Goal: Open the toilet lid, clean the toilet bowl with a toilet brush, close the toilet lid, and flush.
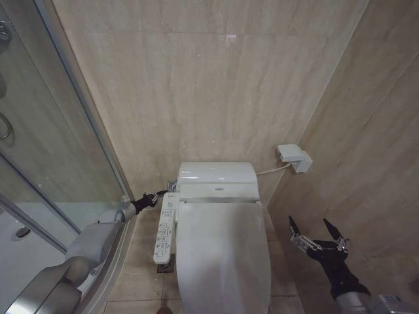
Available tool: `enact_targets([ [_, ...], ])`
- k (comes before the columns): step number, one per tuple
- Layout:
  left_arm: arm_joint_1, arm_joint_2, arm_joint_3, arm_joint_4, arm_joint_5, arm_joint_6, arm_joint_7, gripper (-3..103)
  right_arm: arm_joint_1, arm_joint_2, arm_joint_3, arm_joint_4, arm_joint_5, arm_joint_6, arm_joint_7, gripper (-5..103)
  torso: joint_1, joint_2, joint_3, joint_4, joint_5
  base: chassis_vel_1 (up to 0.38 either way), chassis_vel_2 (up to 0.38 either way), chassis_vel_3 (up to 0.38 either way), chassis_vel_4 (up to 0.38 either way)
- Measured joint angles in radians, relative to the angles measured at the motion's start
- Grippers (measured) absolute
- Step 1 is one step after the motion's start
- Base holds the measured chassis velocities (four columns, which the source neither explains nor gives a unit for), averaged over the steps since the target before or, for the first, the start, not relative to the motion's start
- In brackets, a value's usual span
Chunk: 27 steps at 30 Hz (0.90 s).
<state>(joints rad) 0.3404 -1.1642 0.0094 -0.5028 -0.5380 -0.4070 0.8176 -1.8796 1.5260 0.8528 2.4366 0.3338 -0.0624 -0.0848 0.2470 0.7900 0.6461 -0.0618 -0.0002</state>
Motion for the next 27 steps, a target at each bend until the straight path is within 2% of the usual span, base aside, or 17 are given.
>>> enact_targets([
  [1,0.0,0.0,0.0,0.0,0.0,0.0,0.0,0,0.0,0.0,0.0,0.0,0.0,0.0,0.0,100,0.0,0.0,0.0,0.0,0.0,0.0,0.0,0.0,0.0],
  [3,0.028,0.008,-0.002,-0.086,-0.028,0.004,-0.09,0,0.0,0.0,0.0,0.0,0.0,0.0,0.0,100,0.0,0.0,0.0,-0.0001,0.0,0.0,0.0,0.0,0.0],
  [4,0.047,0.014,-0.005,-0.14,-0.039,0.012,-0.155,0,0.0,0.0,0.0,0.0,0.0,0.0,0.0,100,0.0,0.0,0.0,-0.0005,0.0002,0.0,0.0,0.0,0.0],
  [5,0.047,0.014,-0.005,-0.14,-0.039,0.012,-0.155,0,0.0,0.0,0.0,0.0,0.0,0.0,0.0,100,0.0,0.0,0.0,-0.0005,0.0002,0.0,0.0,0.0,0.0],
  [8,0.106,0.019,-0.029,-0.295,-0.047,0.029,-0.367,0,0.0,0.0,0.0,0.0,0.0,0.0,0.0,100,0.0,0.0,0.0,-0.0003,0.0003,0.0,0.0,0.0,0.0],
  [9,0.106,0.019,-0.029,-0.295,-0.047,0.029,-0.367,0,0.0,0.0,0.0,0.0,0.0,0.0,0.0,100,0.0,0.0,0.0,-0.0003,0.0003,0.0,0.0,0.0,0.0],
  [10,0.135,0.016,-0.042,-0.359,-0.032,0.049,-0.495,0,0.0,0.0,0.0,0.0,0.0,0.0,0.0,100,0.0,0.0,0.0,-0.0002,0.0003,0.0,0.0,0.0,0.0],
  [11,0.155,0.014,-0.047,-0.407,-0.018,0.074,-0.596,0,0.0,0.0,0.0,0.0,0.0,0.0,0.0,100,0.0,0.0,0.0,0.0001,0.0002,0.0,0.0,0.0,0.0],
  [12,0.193,0.011,-0.056,-0.506,-0.006,0.136,-0.746,0,0.0,0.0,0.0,0.0,0.0,0.0,0.0,100,0.0,0.0,0.0,0.0001,0.0001,0.0,0.0,0.0,0.0],
  [13,0.193,0.011,-0.056,-0.506,-0.006,0.136,-0.746,0,0.0,0.0,0.0,0.0,0.0,0.0,0.0,100,0.0,0.0,0.0,0.0001,0.0001,0.0,0.0,0.0,0.0],
  [16,0.27,0.007,-0.072,-0.692,-0.023,0.248,-0.967,0,0.0,0.0,0.0,0.0,0.0,0.0,0.0,100,0.0,0.0,0.0,-0.0005,0.0003,0.0,0.0,0.0,0.0],
  [17,0.27,0.007,-0.072,-0.692,-0.023,0.248,-0.967,0,0.0,0.0,0.0,0.0,0.0,0.0,0.0,100,0.0,0.0,0.0,-0.0005,0.0003,0.0,0.0,0.0,0.0],
  [19,0.318,0.013,-0.087,-0.791,-0.021,0.279,-1.064,0,0.0,0.0,0.0,0.0,0.0,0.0,0.0,100,0.0,0.0,0.0,-0.0003,0.0002,0.0,0.0,0.0,0.0],
  [20,0.318,0.013,-0.087,-0.791,-0.021,0.279,-1.064,0,0.0,0.0,0.0,0.0,0.0,0.0,0.0,100,0.0,0.0,0.0,-0.0003,0.0002,0.0,0.0,0.0,0.0],
  [21,0.348,0.026,-0.095,-0.851,-0.021,0.299,-1.109,0,0.0,0.0,0.0,0.0,0.0,0.0,0.0,100,0.0,0.0,0.0,0.0004,0.0002,0.0,0.0,0.0,0.0],
  [23,0.382,0.053,-0.105,-0.932,-0.03,0.321,-1.154,0,0.0,0.0,0.0,0.0,0.0,0.0,0.0,100,0.0,0.0,0.0,0.0,0.0002,0.0,0.0,0.0,0.0],
  [27,0.436,0.107,-0.125,-1.023,-0.039,0.345,-1.174,0,0.0,0.0,0.0,0.0,0.0,0.0,0.0,100,0.0,0.0,0.0,-0.0002,0.0,0.0,0.0,0.0,0.0],
])
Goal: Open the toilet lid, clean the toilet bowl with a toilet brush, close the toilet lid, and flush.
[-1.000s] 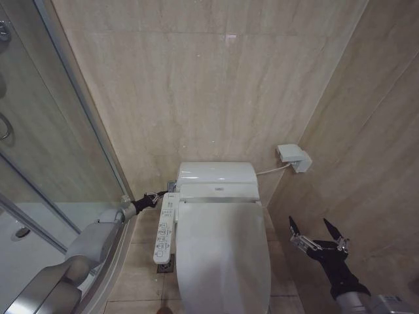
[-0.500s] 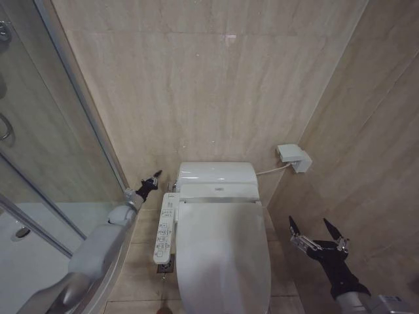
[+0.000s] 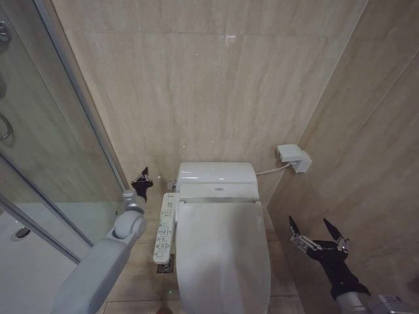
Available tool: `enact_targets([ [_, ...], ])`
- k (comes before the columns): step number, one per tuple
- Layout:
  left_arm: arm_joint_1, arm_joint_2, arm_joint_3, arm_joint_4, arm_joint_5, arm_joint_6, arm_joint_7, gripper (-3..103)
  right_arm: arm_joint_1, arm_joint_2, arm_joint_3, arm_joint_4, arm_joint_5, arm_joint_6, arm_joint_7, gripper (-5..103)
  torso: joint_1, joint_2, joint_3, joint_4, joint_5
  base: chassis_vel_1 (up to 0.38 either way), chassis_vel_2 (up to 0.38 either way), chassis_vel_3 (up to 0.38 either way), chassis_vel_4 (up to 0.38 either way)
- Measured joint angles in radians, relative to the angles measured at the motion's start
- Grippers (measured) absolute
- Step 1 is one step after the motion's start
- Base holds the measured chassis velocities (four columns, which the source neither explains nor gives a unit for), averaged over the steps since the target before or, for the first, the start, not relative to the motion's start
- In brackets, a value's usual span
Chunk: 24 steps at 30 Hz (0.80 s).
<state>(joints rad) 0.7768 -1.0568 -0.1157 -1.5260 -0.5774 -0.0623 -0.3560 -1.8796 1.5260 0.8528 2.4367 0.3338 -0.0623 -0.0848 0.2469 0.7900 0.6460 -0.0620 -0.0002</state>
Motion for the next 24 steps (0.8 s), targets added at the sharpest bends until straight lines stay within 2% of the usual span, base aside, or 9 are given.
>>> enact_targets([
  [6,0.139,0.089,-0.082,-0.157,-0.016,0.031,-0.011,0,0.0,0.0,0.0,0.0,0.0,0.0,0.0,100,0.0,0.0,0.0,0.0002,-0.0002,0.0,0.0,0.0,0.0],
  [7,0.238,0.133,-0.151,-0.265,-0.028,0.043,-0.013,0,0.0,0.0,0.0,0.0,0.0,0.0,0.0,100,0.0,0.0,0.0,0.0003,-0.0001,0.0,0.0,0.0,0.0],
  [8,0.273,0.145,-0.172,-0.301,-0.036,0.048,-0.011,0,0.0,0.0,0.0,0.0,0.0,0.0,0.0,100,0.0,0.0,0.0,-0.0003,-0.0001,0.0,0.0,0.0,0.0],
  [14,0.403,0.153,-0.251,-0.401,-0.041,0.064,-0.006,0,0.0,0.0,0.0,0.0,0.0,0.0,0.0,100,0.0,0.0,0.0,-0.0001,0.0,0.0,0.0,0.0,0.0],
  [15,0.434,0.151,-0.267,-0.42,-0.038,0.067,-0.005,20,0.0,0.0,0.0,0.0,0.0,0.0,0.0,100,0.0,0.0,0.0,0.0,0.0002,0.0,0.0,0.0,0.0],
  [18,0.498,0.145,-0.3,-0.452,-0.017,0.07,0.01,20,0.0,0.0,0.0,0.0,0.0,0.0,0.0,100,0.0,0.0,0.0,0.0,0.0,0.0,0.0,0.0,0.0],
  [22,0.597,0.136,-0.368,-0.498,0.035,0.064,0.065,20,0.0,0.0,0.0,0.0,0.0,0.0,0.0,100,0.0,0.0,0.0,0.0002,0.0001,0.0,0.0,0.0,0.0],
  [23,0.621,0.135,-0.39,-0.51,0.046,0.062,0.088,47,0.0,0.0,0.0,0.0,0.0,0.0,0.0,100,0.0,0.0,0.0,0.0002,0.0,0.0,0.0,0.0,0.0],
  [24,0.645,0.135,-0.414,-0.525,0.052,0.06,0.111,47,0.0,0.0,0.0,0.0,0.0,0.0,0.0,100,0.0,0.0,0.0,0.0001,0.0001,0.0,0.0,0.0,0.0],
])
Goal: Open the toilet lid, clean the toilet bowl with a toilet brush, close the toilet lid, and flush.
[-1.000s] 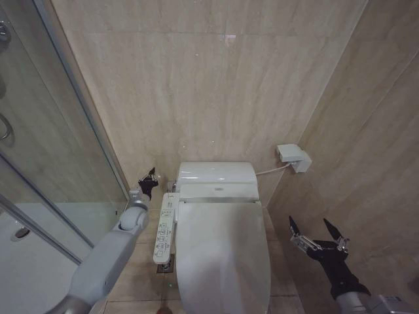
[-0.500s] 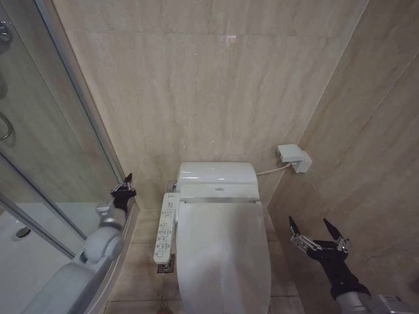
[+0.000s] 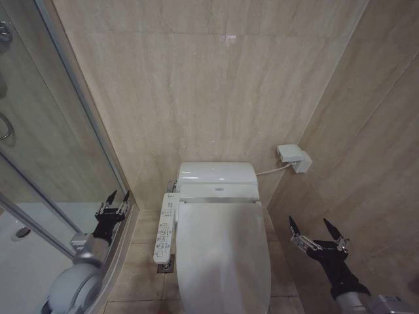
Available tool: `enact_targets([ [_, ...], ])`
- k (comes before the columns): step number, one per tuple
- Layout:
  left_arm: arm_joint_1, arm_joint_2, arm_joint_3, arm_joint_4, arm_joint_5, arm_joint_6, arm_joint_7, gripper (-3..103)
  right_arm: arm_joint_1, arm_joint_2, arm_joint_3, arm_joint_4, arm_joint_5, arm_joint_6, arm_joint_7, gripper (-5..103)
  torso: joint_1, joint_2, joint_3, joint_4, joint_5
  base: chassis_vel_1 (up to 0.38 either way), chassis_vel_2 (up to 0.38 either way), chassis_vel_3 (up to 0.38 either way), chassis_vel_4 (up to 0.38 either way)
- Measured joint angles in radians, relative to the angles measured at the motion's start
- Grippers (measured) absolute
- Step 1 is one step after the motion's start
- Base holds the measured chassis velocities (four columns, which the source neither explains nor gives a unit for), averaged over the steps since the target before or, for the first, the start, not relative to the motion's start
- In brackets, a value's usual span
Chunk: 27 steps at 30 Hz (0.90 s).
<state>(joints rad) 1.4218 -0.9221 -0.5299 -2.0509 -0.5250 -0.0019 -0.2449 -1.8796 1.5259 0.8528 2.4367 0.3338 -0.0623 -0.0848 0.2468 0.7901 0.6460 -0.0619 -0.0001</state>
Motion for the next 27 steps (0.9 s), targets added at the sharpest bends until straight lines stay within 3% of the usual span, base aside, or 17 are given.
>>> enact_targets([
  [4,0.062,-0.002,-0.057,-0.051,-0.02,0.003,0.039,47,0.0,0.0,0.0,0.0,0.0,0.0,0.0,100,0.0,0.0,0.0,0.0,0.0001,0.0,0.0,0.0,0.0],
  [5,0.084,-0.009,-0.072,-0.077,-0.057,0.009,0.042,74,0.0,0.0,0.0,0.0,0.0,0.0,0.0,100,0.0,0.0,0.0,0.0,0.0002,0.0,0.0,0.0,0.0],
  [8,0.114,-0.027,-0.086,-0.117,-0.104,0.028,0.044,74,0.0,0.0,0.0,0.0,0.0,0.0,0.0,100,0.0,0.0,0.0,-0.0001,0.0001,0.0,0.0,0.0,0.0],
  [13,0.193,-0.071,-0.133,-0.178,-0.106,0.062,0.075,74,0.0,0.0,0.0,0.0,0.0,0.0,0.0,100,0.0,0.0,0.0,-0.0001,-0.0001,0.0,0.0,0.0,0.0],
  [14,0.223,-0.082,-0.161,-0.2,-0.097,0.081,0.102,98,0.0,0.0,0.0,0.0,0.0,0.0,0.0,100,0.0,0.0,0.0,0.0,0.0002,0.0,0.0,0.0,0.0],
  [15,0.223,-0.082,-0.161,-0.2,-0.097,0.081,0.102,98,0.0,0.0,0.0,0.0,0.0,0.0,0.0,100,0.0,0.0,0.0,0.0,0.0002,0.0,0.0,0.0,0.0],
  [19,0.295,-0.108,-0.235,-0.238,-0.055,0.104,0.197,98,0.0,0.0,0.0,0.0,0.0,0.0,0.0,100,0.0,0.0,0.0,0.0002,0.0002,0.0,0.0,0.0,0.0],
  [22,0.319,-0.129,-0.257,-0.259,-0.042,0.124,0.225,100,0.0,0.0,0.0,0.0,0.0,0.0,0.0,100,0.0,0.0,0.0,0.0,0.0001,0.0,0.0,0.0,0.0],
  [27,0.343,-0.188,-0.252,-0.272,0.013,0.115,0.219,100,0.0,0.0,0.0,0.0,0.0,0.0,0.0,100,0.0,0.0,0.0,0.0,0.0001,0.0,0.0,0.0,0.0],
])
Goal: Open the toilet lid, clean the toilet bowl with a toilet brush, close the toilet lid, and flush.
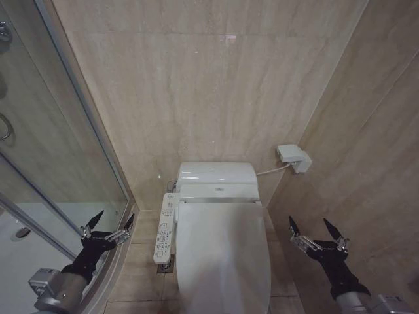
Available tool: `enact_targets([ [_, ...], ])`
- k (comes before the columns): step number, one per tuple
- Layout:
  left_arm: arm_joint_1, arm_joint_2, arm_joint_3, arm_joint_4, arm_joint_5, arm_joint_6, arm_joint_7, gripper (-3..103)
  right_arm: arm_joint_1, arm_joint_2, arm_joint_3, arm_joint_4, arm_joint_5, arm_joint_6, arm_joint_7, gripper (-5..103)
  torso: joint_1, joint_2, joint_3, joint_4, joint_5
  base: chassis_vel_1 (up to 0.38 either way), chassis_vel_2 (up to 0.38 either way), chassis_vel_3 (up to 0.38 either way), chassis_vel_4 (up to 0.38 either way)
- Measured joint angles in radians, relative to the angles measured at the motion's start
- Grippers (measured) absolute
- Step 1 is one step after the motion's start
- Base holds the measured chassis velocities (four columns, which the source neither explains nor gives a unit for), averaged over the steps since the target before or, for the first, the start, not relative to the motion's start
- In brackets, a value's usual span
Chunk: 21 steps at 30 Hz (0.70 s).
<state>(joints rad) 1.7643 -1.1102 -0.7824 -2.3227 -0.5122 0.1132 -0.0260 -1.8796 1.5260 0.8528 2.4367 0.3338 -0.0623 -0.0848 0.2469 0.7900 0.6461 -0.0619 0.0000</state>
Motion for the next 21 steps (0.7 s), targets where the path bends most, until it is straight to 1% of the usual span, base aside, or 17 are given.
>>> enact_targets([
  [1,0.0,0.0,0.0,0.0,0.0,0.0,0.0,100,0.0,0.0,0.0,0.0,0.0,0.0,0.0,100,0.0,0.0,0.0,0.0,0.0,0.0,0.0,0.0,0.0],
  [4,0.012,-0.034,0.001,-0.005,0.039,-0.033,-0.018,100,0.0,0.0,0.0,0.0,0.0,0.0,0.0,100,0.0,0.0,0.0,0.0,-0.0001,0.0,0.0,0.0,0.0],
  [5,0.012,-0.034,0.001,-0.005,0.039,-0.033,-0.018,100,0.0,0.0,0.0,0.0,0.0,0.0,0.0,100,0.0,0.0,0.0,0.0,-0.0001,0.0,0.0,0.0,0.0],
  [6,0.015,-0.042,0.001,-0.012,0.041,-0.039,-0.029,100,0.0,0.0,0.0,0.0,0.0,0.0,0.0,100,0.0,0.0,0.0,-0.0001,0.0,0.0,0.0,0.0,0.0],
  [8,0.03,-0.059,0.01,-0.037,0.046,-0.067,-0.085,100,0.0,0.0,0.0,0.0,0.0,0.0,0.0,100,0.0,0.0,0.0,-0.0001,0.0,0.0,0.0,0.0,0.0],
  [9,0.037,-0.064,0.015,-0.048,0.05,-0.078,-0.101,100,0.0,0.0,0.0,0.0,0.0,0.0,0.0,100,0.0,0.0,0.0,0.0001,-0.0001,0.0,0.0,0.0,0.0],
  [12,0.055,-0.067,0.018,-0.075,0.063,-0.09,-0.115,100,0.0,0.0,0.0,0.0,0.0,0.0,0.0,100,0.0,0.0,0.0,0.0001,0.0001,0.0,0.0,0.0,0.0],
  [21,0.087,-0.053,0.014,-0.118,0.081,-0.092,-0.131,100,0.0,0.0,0.0,0.0,0.0,0.0,0.0,100,0.0,0.0,0.0,0.0,0.0,0.0,0.0,0.0,0.0],
])
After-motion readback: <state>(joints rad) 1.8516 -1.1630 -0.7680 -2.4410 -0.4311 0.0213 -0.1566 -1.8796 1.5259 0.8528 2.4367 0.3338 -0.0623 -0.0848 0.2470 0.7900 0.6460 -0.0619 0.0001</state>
